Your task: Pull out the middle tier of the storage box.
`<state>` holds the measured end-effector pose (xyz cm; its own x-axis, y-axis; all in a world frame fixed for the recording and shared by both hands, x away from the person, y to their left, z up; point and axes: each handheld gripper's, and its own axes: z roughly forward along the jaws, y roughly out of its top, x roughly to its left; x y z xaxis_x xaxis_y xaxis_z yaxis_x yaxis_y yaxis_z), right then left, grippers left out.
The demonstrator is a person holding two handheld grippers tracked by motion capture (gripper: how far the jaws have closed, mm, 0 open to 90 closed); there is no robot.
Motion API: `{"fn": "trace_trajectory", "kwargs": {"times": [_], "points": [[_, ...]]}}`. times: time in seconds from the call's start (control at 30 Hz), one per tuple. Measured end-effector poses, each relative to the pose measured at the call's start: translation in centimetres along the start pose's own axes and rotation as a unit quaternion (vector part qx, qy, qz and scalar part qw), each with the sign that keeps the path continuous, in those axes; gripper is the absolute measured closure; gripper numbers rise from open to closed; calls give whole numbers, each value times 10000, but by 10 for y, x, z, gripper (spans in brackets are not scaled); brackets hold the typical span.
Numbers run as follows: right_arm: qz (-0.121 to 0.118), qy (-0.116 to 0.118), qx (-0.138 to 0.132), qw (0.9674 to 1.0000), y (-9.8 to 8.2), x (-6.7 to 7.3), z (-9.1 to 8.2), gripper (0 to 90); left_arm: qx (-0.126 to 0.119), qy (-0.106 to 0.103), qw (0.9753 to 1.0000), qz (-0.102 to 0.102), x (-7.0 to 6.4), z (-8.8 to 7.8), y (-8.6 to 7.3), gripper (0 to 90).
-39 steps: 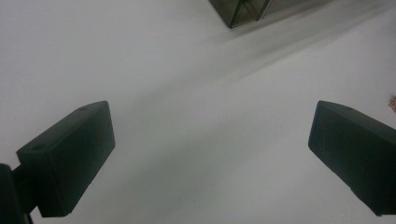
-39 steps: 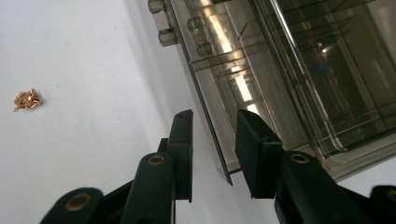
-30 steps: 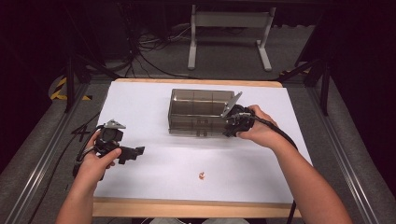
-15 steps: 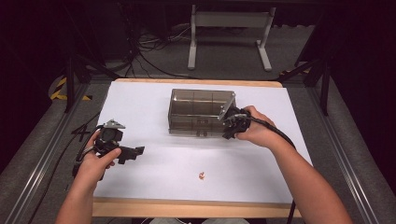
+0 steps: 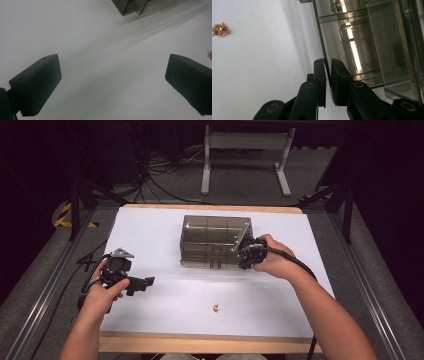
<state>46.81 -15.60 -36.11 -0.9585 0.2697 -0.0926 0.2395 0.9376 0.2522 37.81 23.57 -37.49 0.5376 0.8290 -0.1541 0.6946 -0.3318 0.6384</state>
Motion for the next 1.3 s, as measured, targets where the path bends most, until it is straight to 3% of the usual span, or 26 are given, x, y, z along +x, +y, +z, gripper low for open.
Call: {"fn": "trace_trajectory", "kwargs": {"times": [0.4, 0.43, 0.47, 1.3], "points": [[-150, 92, 177, 9997, 2, 12, -2, 847, 13, -5, 10000, 31, 0, 1, 1, 12], [-245, 67, 145, 9996, 2, 12, -2, 848, 13, -5, 10000, 25, -1, 1, 1, 12], [-170, 99, 188, 9996, 2, 14, -3, 848, 8, -11, 10000, 13, -1, 2, 1, 12], [-342, 153, 241, 9990, -3, 24, -1, 855, 47, -9, 10000, 52, -2, 3, 2, 12]]}}
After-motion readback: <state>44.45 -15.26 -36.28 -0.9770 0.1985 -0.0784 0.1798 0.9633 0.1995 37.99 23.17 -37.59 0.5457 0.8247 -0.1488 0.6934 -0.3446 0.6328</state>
